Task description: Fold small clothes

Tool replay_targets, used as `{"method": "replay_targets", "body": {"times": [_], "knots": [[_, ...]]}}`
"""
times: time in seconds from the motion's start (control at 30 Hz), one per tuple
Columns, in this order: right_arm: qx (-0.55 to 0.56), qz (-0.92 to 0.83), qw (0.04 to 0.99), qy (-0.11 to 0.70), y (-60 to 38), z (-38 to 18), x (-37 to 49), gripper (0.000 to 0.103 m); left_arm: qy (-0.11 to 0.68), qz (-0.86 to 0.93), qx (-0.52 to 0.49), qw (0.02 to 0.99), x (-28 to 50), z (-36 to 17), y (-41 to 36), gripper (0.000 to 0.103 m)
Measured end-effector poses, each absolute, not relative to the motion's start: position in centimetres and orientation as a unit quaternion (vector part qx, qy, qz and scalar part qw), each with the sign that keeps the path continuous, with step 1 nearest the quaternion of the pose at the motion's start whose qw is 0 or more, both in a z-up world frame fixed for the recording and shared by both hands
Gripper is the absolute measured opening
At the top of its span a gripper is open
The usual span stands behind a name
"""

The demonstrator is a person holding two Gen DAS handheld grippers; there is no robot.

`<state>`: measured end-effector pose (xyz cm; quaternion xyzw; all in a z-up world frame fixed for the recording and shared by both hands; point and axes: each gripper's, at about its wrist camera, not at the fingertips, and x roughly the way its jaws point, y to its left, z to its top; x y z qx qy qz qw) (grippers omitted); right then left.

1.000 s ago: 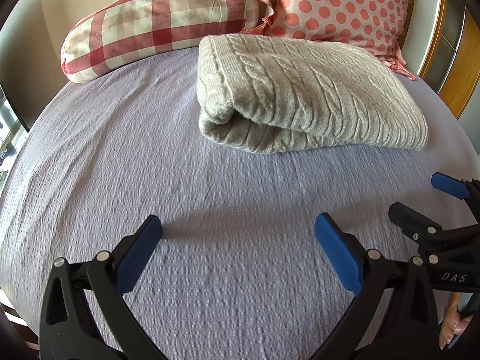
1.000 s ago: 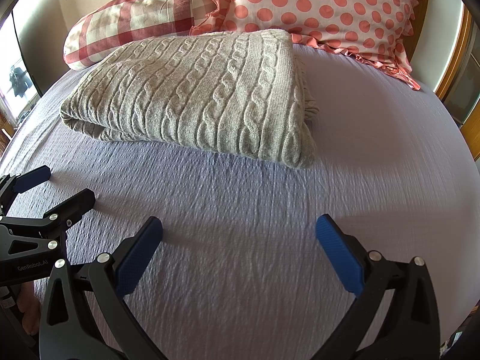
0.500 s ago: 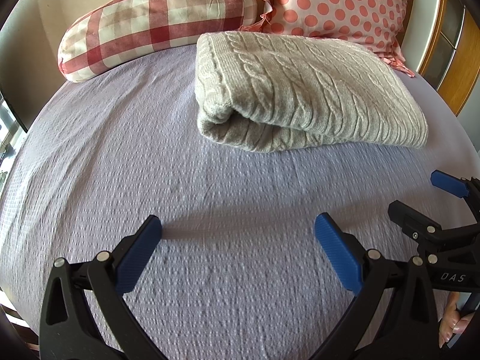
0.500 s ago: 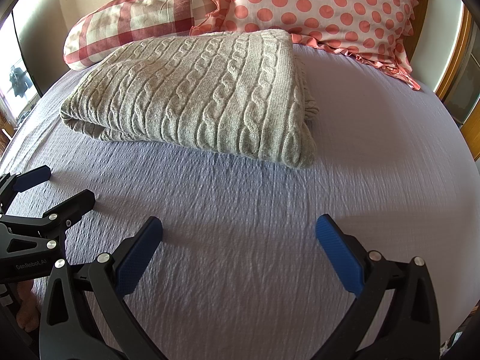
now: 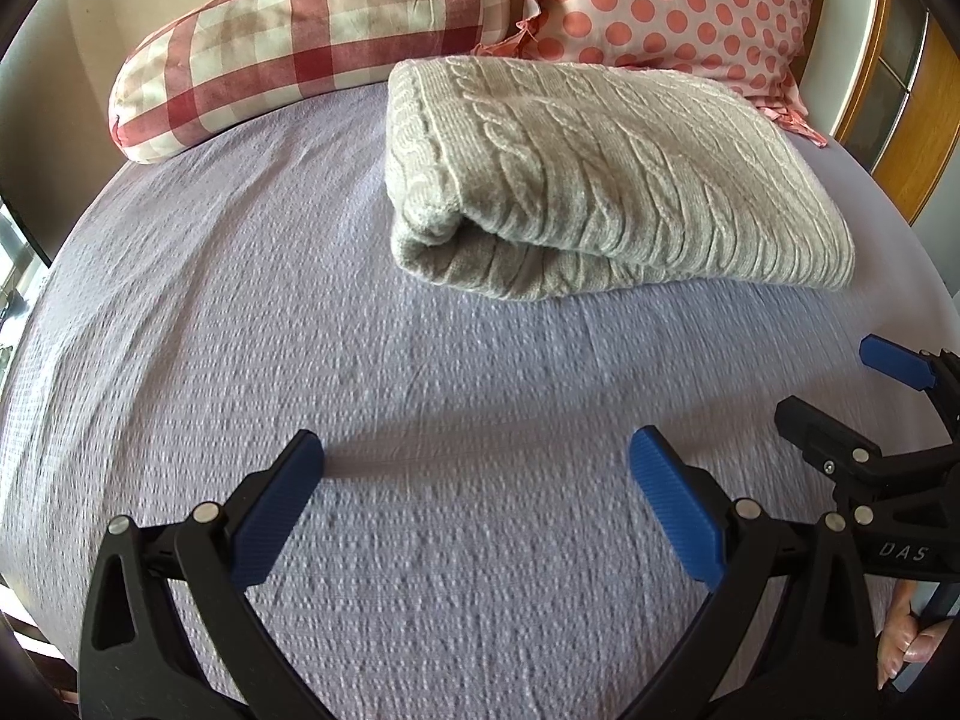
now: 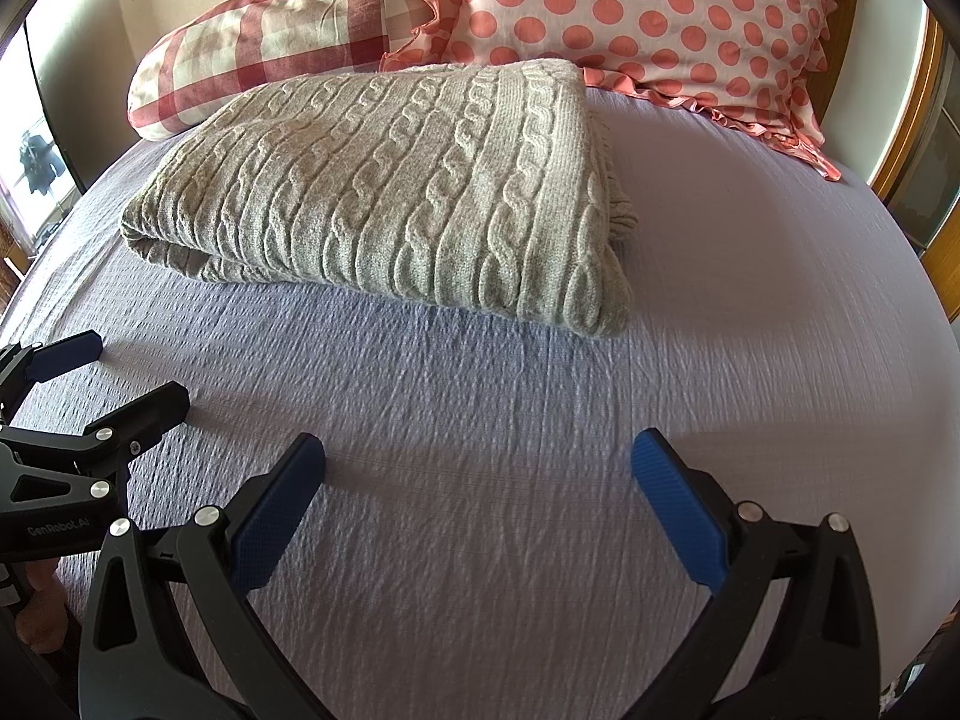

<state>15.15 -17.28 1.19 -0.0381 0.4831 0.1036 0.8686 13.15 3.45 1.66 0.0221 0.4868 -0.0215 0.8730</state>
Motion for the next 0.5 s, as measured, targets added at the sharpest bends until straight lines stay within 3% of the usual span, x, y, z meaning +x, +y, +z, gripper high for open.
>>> {"method": "replay_targets", "body": {"times": [0.5], "knots": [[-0.038,0.103,0.869,0.483,-17.29,1.17,15.19,0.102,0.486,-0.027,0.027,0.873,13.11,1.66,3.47,0.101]]}}
